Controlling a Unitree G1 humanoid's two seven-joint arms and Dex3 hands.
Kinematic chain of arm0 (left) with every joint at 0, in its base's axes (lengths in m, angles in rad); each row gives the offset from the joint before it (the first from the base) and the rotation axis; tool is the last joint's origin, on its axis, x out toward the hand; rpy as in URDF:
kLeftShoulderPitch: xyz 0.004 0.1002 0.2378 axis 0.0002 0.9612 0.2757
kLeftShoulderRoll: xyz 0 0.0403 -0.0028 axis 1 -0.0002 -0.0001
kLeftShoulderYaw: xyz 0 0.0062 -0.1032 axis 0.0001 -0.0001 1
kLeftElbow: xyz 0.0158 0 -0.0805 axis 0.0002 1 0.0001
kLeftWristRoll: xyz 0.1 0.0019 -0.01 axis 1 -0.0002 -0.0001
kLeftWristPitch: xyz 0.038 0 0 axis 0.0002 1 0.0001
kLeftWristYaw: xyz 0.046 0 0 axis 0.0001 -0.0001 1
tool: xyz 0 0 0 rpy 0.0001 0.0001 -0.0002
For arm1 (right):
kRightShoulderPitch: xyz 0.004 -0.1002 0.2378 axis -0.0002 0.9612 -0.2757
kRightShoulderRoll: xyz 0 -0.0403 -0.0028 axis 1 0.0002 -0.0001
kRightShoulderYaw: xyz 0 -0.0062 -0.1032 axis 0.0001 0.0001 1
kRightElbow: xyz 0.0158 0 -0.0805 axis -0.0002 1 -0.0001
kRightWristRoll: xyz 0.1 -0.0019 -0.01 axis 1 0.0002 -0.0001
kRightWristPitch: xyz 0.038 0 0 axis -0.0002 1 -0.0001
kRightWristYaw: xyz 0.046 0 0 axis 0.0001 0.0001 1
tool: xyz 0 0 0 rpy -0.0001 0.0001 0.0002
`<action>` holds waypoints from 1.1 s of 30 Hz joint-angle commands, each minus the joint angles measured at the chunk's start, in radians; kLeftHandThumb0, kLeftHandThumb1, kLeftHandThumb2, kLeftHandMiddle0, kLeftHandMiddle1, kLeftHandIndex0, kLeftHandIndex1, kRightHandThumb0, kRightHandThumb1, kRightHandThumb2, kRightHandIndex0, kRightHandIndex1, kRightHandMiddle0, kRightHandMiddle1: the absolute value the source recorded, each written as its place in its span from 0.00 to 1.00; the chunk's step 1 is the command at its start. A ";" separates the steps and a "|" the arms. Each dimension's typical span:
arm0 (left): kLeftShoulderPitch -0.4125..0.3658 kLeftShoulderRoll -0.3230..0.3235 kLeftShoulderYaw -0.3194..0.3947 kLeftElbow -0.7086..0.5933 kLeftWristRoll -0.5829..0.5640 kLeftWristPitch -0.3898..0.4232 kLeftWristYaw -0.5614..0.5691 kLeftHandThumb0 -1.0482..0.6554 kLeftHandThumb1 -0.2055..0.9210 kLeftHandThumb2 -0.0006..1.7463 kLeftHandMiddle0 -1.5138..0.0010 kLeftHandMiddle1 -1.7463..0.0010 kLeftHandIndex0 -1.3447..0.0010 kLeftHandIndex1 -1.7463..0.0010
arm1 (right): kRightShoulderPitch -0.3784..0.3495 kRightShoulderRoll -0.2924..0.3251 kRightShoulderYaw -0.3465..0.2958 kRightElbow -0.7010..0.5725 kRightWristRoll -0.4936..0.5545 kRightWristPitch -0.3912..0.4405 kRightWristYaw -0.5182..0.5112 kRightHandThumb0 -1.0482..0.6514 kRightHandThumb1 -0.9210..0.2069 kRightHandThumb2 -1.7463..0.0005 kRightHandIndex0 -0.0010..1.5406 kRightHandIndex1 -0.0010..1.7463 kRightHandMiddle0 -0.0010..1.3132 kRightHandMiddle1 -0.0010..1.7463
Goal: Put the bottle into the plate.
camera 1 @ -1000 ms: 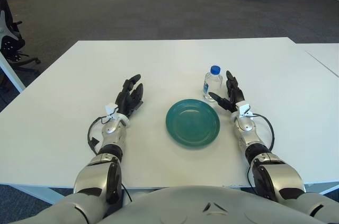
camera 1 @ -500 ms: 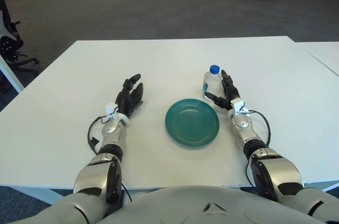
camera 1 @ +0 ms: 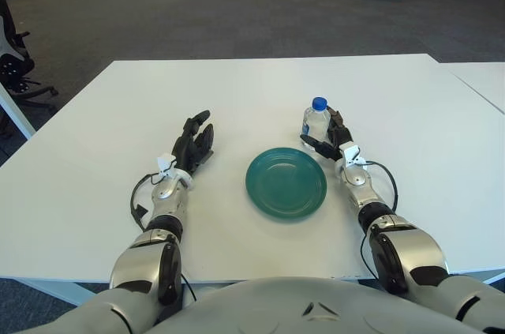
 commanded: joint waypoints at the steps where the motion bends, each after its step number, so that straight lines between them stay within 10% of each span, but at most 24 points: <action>1: 0.030 -0.014 -0.004 0.023 -0.001 0.021 -0.007 0.32 1.00 0.35 0.74 1.00 1.00 0.60 | -0.015 0.004 0.004 0.021 -0.010 0.031 -0.011 0.20 0.15 1.00 0.21 0.06 0.00 0.38; 21: 0.033 -0.018 -0.002 0.019 -0.008 0.022 -0.010 0.31 1.00 0.35 0.73 1.00 1.00 0.58 | -0.089 0.020 0.044 0.048 -0.055 0.110 -0.105 0.36 0.21 0.99 0.10 0.72 0.00 0.69; 27: 0.033 -0.019 0.000 0.021 -0.008 0.019 -0.009 0.31 1.00 0.35 0.73 1.00 1.00 0.58 | -0.103 0.020 0.071 0.049 -0.088 0.141 -0.149 0.38 0.50 0.61 0.28 0.94 0.00 0.91; 33: 0.033 -0.019 -0.001 0.022 -0.005 0.013 -0.008 0.30 1.00 0.35 0.73 1.00 1.00 0.57 | -0.114 0.022 0.089 0.049 -0.112 0.168 -0.194 0.37 0.50 0.59 0.45 0.99 0.26 0.99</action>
